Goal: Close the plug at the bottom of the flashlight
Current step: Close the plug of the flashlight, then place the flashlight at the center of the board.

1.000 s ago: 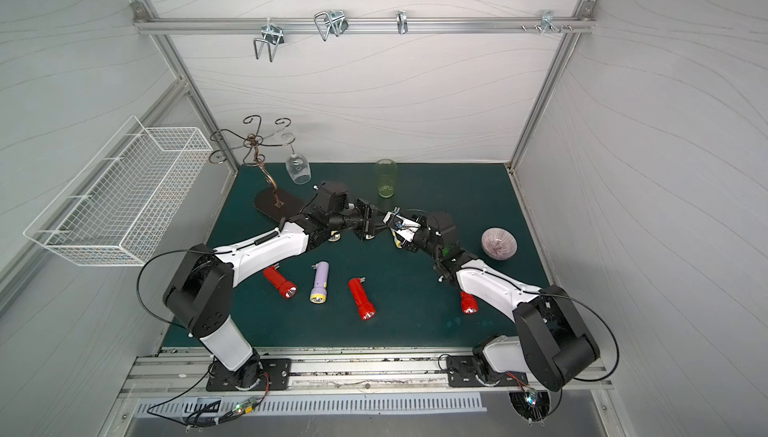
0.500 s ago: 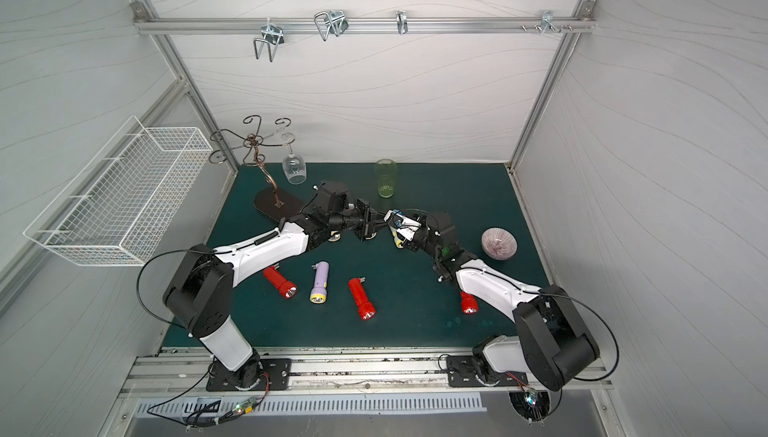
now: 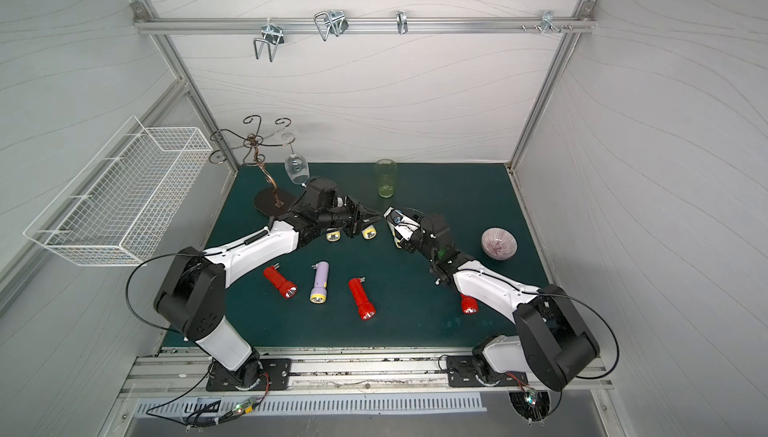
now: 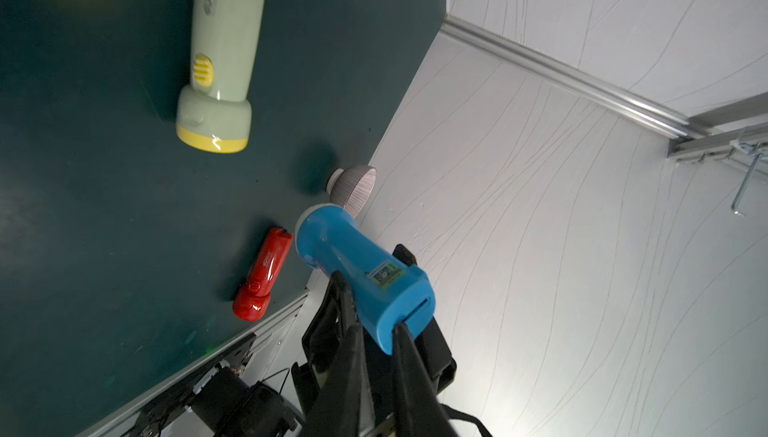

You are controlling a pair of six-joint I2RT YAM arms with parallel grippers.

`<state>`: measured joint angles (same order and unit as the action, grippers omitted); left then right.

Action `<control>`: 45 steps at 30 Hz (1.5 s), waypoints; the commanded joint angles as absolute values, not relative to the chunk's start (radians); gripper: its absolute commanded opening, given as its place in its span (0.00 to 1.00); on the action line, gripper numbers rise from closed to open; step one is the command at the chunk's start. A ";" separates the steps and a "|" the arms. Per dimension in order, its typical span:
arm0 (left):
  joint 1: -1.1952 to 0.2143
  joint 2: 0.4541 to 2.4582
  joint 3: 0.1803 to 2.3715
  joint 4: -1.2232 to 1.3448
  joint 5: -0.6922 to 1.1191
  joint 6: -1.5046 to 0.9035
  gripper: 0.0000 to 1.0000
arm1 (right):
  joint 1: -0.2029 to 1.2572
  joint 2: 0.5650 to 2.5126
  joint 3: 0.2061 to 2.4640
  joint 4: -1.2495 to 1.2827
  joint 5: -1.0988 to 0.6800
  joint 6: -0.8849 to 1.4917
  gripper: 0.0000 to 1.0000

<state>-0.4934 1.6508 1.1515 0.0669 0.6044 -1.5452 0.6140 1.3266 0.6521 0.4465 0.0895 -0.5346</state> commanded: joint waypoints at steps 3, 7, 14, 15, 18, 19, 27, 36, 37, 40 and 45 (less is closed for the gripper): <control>-0.437 1.586 1.169 -0.069 0.530 -1.228 0.21 | 0.608 1.313 0.752 0.260 0.216 -0.354 0.00; -0.423 1.563 1.207 -0.221 0.394 -0.955 0.24 | 0.575 1.346 0.841 0.105 0.326 -0.157 0.00; -0.423 1.521 1.177 -0.283 0.180 -0.615 0.31 | 0.459 1.475 1.119 -0.303 0.270 0.082 0.00; -0.422 1.514 1.166 -0.276 0.169 -0.576 0.32 | 0.455 1.497 1.156 -0.347 0.261 0.084 0.00; -0.417 1.495 1.144 -0.266 0.127 -0.502 0.36 | 0.428 1.577 1.258 -0.448 0.201 0.109 0.00; -0.410 1.488 1.146 -0.274 0.129 -0.495 0.37 | 0.415 1.604 1.291 -0.481 0.165 0.125 0.00; -0.405 1.432 1.133 -0.310 0.079 -0.446 0.75 | 0.307 1.870 1.563 -0.751 0.000 0.257 0.00; -0.405 1.396 1.147 -0.334 0.083 -0.436 1.00 | 0.293 2.071 1.637 -0.863 0.045 0.200 0.00; -0.405 1.394 1.147 -0.328 0.096 -0.437 1.00 | 0.289 2.085 1.637 -0.865 0.046 0.196 0.00; -0.405 1.388 1.141 -0.309 0.145 -0.437 1.00 | 0.280 2.117 1.635 -0.861 0.049 0.195 0.00; -0.405 1.387 1.134 -0.299 0.164 -0.434 1.00 | 0.276 2.141 1.638 -0.857 0.062 0.193 0.00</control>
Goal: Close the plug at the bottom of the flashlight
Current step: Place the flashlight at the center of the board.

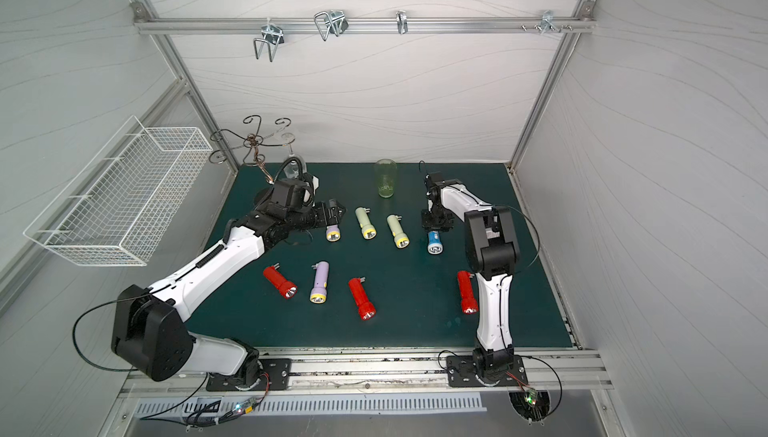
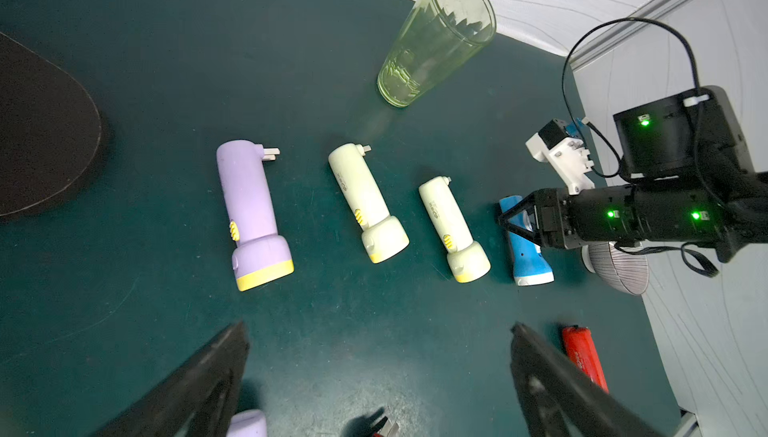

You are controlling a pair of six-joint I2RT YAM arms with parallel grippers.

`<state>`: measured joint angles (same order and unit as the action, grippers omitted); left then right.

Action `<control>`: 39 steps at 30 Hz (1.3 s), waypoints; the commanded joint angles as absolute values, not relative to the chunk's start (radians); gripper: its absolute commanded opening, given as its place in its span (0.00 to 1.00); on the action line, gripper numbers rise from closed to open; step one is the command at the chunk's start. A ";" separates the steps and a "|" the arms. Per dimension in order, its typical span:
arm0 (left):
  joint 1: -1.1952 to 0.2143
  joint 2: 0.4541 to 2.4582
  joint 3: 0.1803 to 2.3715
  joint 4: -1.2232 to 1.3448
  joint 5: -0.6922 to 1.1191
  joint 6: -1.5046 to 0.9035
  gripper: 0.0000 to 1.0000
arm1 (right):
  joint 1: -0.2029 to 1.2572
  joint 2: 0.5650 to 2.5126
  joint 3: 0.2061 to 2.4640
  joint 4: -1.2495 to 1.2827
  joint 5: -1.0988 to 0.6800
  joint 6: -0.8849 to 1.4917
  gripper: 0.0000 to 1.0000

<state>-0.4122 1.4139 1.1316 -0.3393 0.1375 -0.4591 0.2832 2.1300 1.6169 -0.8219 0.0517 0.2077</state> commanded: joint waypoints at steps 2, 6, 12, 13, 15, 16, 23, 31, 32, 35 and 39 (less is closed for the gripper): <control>-0.405 1.384 1.129 -0.296 0.169 -0.435 1.00 | 0.276 2.141 1.633 -0.854 0.062 0.193 0.00; -0.405 1.381 1.125 -0.295 0.188 -0.439 1.00 | 0.276 2.128 1.601 -0.827 0.055 0.197 0.31; -0.403 1.367 1.111 -0.276 0.189 -0.443 1.00 | 0.276 2.106 1.639 -0.864 0.060 0.201 0.60; -0.402 1.367 1.112 -0.276 0.190 -0.440 1.00 | 0.276 2.101 1.653 -0.875 0.066 0.197 0.64; -0.401 1.367 1.115 -0.274 0.193 -0.434 1.00 | 0.276 2.085 1.671 -0.891 0.080 0.196 0.67; -0.400 1.370 1.112 -0.272 0.193 -0.434 1.00 | 0.277 2.073 1.678 -0.897 0.086 0.196 0.68; -0.387 1.392 1.093 -0.232 0.225 -0.454 1.00 | 0.337 2.024 1.709 -0.966 0.143 0.202 0.73; -0.354 1.444 1.072 -0.188 0.243 -0.472 1.00 | 0.476 2.029 1.748 -0.958 0.121 0.223 0.73; -0.349 1.450 1.070 -0.187 0.246 -0.479 1.00 | 0.492 2.039 1.762 -0.958 0.118 0.221 0.73; -0.334 1.469 1.070 -0.186 0.245 -0.485 1.00 | 0.533 2.085 1.821 -0.972 0.107 0.219 0.73; -0.310 1.483 1.076 -0.193 0.252 -0.498 1.00 | 0.546 2.147 1.884 -0.979 0.074 0.223 0.72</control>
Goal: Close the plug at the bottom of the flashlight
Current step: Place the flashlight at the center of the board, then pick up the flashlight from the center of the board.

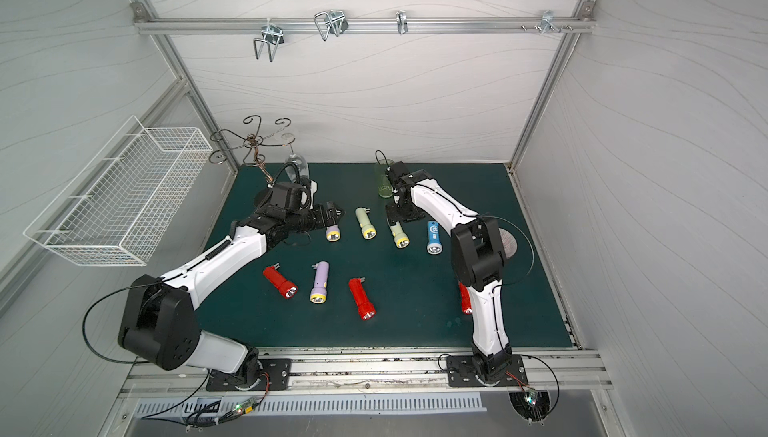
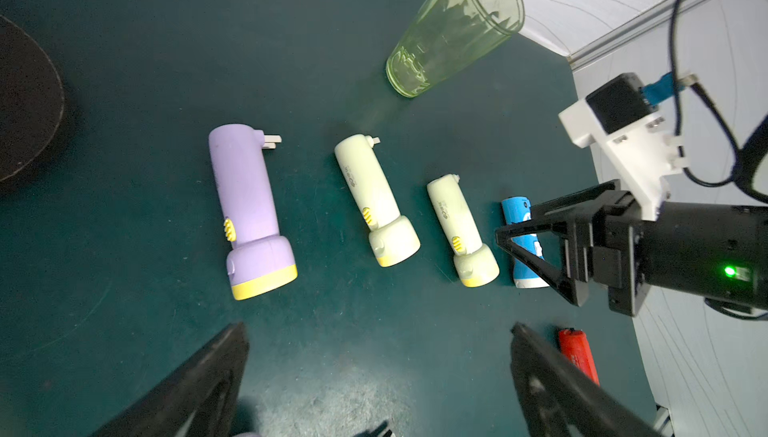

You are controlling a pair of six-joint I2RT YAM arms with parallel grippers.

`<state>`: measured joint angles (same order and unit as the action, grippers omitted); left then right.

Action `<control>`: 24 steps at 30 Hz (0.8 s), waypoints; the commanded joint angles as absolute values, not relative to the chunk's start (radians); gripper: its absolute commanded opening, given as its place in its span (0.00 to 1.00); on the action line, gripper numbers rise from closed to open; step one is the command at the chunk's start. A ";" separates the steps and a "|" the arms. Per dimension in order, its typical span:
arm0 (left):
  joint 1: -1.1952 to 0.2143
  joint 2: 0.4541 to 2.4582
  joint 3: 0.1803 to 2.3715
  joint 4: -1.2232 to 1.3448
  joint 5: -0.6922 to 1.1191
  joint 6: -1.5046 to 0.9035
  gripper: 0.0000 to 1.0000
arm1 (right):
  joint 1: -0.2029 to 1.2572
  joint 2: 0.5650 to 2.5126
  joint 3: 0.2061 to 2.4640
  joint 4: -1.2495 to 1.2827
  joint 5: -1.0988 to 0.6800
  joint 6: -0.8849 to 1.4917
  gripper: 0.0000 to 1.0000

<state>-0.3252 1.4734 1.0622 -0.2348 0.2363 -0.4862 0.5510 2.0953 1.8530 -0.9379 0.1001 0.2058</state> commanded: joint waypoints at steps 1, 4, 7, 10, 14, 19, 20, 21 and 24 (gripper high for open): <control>-0.304 1.484 1.077 -0.192 0.259 -0.501 1.00 | 0.546 2.158 1.892 -0.973 0.068 0.225 0.72; -0.290 1.478 1.077 -0.184 0.273 -0.507 1.00 | 0.551 2.197 1.920 -0.961 0.061 0.229 0.72; -0.284 1.470 1.078 -0.185 0.273 -0.506 1.00 | 0.557 2.226 1.944 -0.949 0.067 0.235 0.71; -0.279 1.468 1.077 -0.178 0.282 -0.516 1.00 | 0.559 2.256 1.955 -0.942 0.075 0.250 0.70; -0.272 1.471 1.069 -0.164 0.290 -0.532 1.00 | 0.563 2.292 1.953 -0.941 0.083 0.268 0.68; -0.270 1.471 1.070 -0.169 0.288 -0.534 1.00 | 0.565 2.327 1.956 -0.925 0.082 0.288 0.66; -0.270 1.471 1.070 -0.168 0.289 -0.534 1.00 | 0.565 2.333 1.959 -0.923 0.084 0.291 0.65; -0.270 1.473 1.072 -0.169 0.290 -0.536 1.00 | 0.565 2.340 1.964 -0.923 0.087 0.294 0.64; -0.268 1.473 1.072 -0.169 0.294 -0.541 1.00 | 0.566 2.353 1.979 -0.923 0.095 0.297 0.61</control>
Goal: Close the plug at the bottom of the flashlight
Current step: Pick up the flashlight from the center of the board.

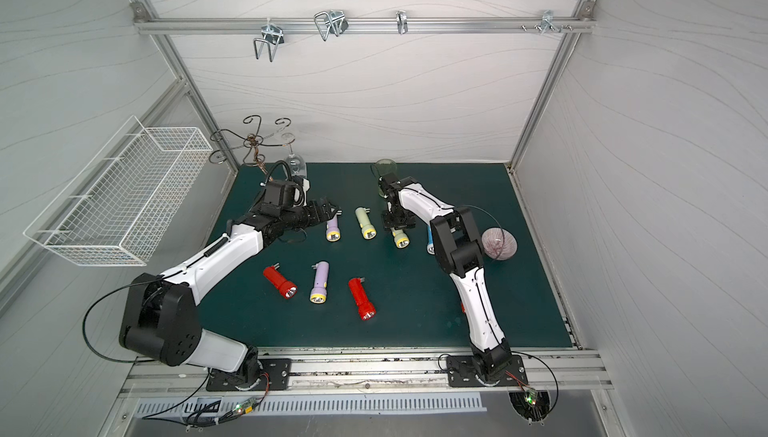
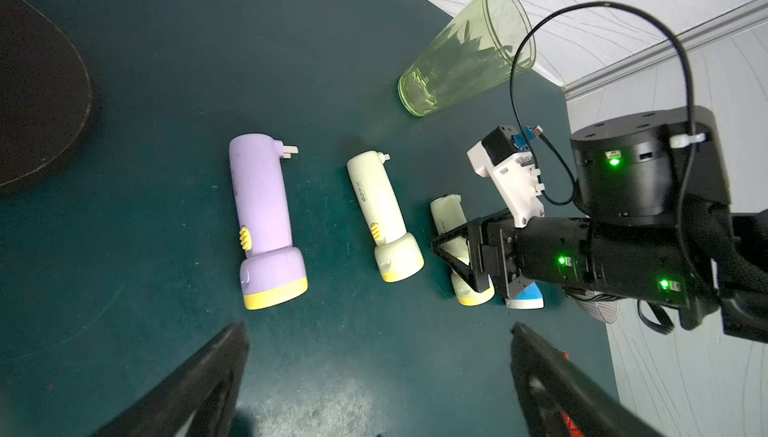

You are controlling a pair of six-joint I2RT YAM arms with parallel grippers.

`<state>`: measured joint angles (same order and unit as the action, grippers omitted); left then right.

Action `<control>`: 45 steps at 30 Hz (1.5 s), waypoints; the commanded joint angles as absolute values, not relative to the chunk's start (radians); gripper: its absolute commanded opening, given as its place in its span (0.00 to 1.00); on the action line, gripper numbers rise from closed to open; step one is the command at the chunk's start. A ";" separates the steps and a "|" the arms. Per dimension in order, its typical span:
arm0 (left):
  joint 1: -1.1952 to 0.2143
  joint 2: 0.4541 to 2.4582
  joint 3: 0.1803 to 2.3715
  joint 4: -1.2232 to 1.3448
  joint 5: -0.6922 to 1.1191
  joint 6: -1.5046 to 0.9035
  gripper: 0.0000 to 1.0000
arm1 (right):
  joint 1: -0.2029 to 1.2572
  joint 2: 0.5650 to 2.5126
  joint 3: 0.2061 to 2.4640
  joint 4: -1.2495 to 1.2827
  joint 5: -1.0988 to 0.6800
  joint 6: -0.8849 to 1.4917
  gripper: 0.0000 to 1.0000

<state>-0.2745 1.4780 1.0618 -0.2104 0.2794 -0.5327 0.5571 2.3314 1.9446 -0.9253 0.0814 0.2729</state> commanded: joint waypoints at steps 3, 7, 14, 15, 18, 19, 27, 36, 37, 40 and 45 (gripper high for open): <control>-0.264 1.474 1.074 -0.170 0.304 -0.547 1.00 | 0.566 2.361 1.986 -0.929 0.105 0.299 0.56; -0.254 1.476 1.074 -0.166 0.320 -0.564 1.00 | 0.565 2.364 1.987 -0.938 0.111 0.296 0.45; -0.244 1.485 1.075 -0.157 0.344 -0.576 1.00 | 0.566 2.324 1.978 -0.941 0.101 0.264 0.16; -0.244 1.487 1.075 -0.155 0.348 -0.578 1.00 | 0.566 2.313 1.974 -0.940 0.099 0.256 0.10; -0.244 1.494 1.072 -0.145 0.357 -0.589 1.00 | 0.566 2.263 1.940 -0.922 0.084 0.231 0.00; -0.244 1.497 1.072 -0.141 0.360 -0.591 1.00 | 0.566 2.238 1.918 -0.908 0.078 0.226 0.00; -0.245 1.515 1.063 -0.110 0.407 -0.642 1.00 | 0.561 2.009 1.712 -0.801 0.031 0.175 0.00; -0.325 1.582 1.124 -0.139 0.480 -0.761 0.98 | 0.498 1.677 1.355 -0.543 -0.024 0.102 0.00; -0.339 1.595 1.137 -0.141 0.501 -0.793 0.97 | 0.493 1.634 1.305 -0.500 -0.022 0.080 0.00; -0.377 1.620 1.173 -0.144 0.544 -0.873 0.96 | 0.487 1.518 1.193 -0.393 0.009 0.024 0.00; -0.439 1.642 1.227 -0.152 0.558 -0.991 0.95 | 0.473 1.386 1.063 -0.250 0.027 -0.081 0.00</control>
